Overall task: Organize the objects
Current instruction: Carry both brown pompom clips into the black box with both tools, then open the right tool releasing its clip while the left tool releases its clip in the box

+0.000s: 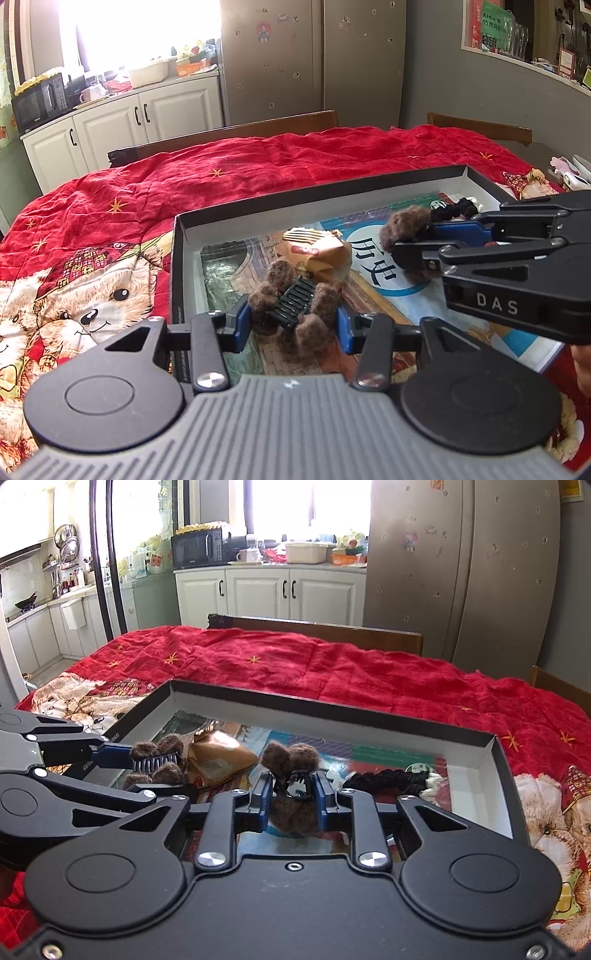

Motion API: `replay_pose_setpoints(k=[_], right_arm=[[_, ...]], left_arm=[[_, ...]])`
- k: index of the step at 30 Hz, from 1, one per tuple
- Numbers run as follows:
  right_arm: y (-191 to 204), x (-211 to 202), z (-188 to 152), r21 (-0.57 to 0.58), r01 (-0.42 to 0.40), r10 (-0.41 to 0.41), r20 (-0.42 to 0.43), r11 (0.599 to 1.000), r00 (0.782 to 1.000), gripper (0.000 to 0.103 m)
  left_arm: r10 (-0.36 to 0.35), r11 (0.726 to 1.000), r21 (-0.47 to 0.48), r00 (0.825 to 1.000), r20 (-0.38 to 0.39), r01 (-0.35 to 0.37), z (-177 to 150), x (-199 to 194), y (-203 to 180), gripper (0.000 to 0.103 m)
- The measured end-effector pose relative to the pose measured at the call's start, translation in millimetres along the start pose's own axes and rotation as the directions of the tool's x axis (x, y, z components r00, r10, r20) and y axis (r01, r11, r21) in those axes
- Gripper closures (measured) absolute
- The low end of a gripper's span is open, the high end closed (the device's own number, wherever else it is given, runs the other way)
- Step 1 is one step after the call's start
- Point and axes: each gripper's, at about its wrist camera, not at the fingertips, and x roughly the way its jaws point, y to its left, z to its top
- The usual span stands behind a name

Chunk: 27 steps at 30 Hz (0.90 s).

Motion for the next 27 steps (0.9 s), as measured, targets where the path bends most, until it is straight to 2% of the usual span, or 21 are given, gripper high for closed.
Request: replay_pose_setpoints(k=[10,14,16,20,27], right_arm=[[-0.5,0.8,-1.0,0.001,0.004,-0.004,0.001,1.000,1.000,0.079],[-0.7,1.4,-1.4,-0.001,0.004,-0.004,0.000,1.000,1.000,0.076],[-0.4,1.5,-2.0,-0.003,0.007,-0.007,0.002,1.000,1.000,0.076],[-0.2,0.7,-2.7,-0.005,0.007,-0.007,0.006,1.000,1.000,0.068],[1.5,-5.0,-0.8,-0.013,0.010,-0.009,0.028,1.000,1.000,0.068]], left_arm=[[0.000,1.000,0.002,1.000,-0.004,0.000,-1.5,2.2,-1.0,0.049],[0.004,1.000,0.002,1.000,-0.003,-0.004,-1.7,1.3,-0.6,0.040],[0.005,1.000,0.003,1.000,-0.001,-0.005,-1.8,0.4,-0.3,0.040],[0.002,1.000,0.001,1.000,0.005,-0.002,-0.9,-2.1,0.6,0.035],[0.005,1.000,0.000,1.000,0.020,-0.005,2.1,-6.7,-1.0,0.033]])
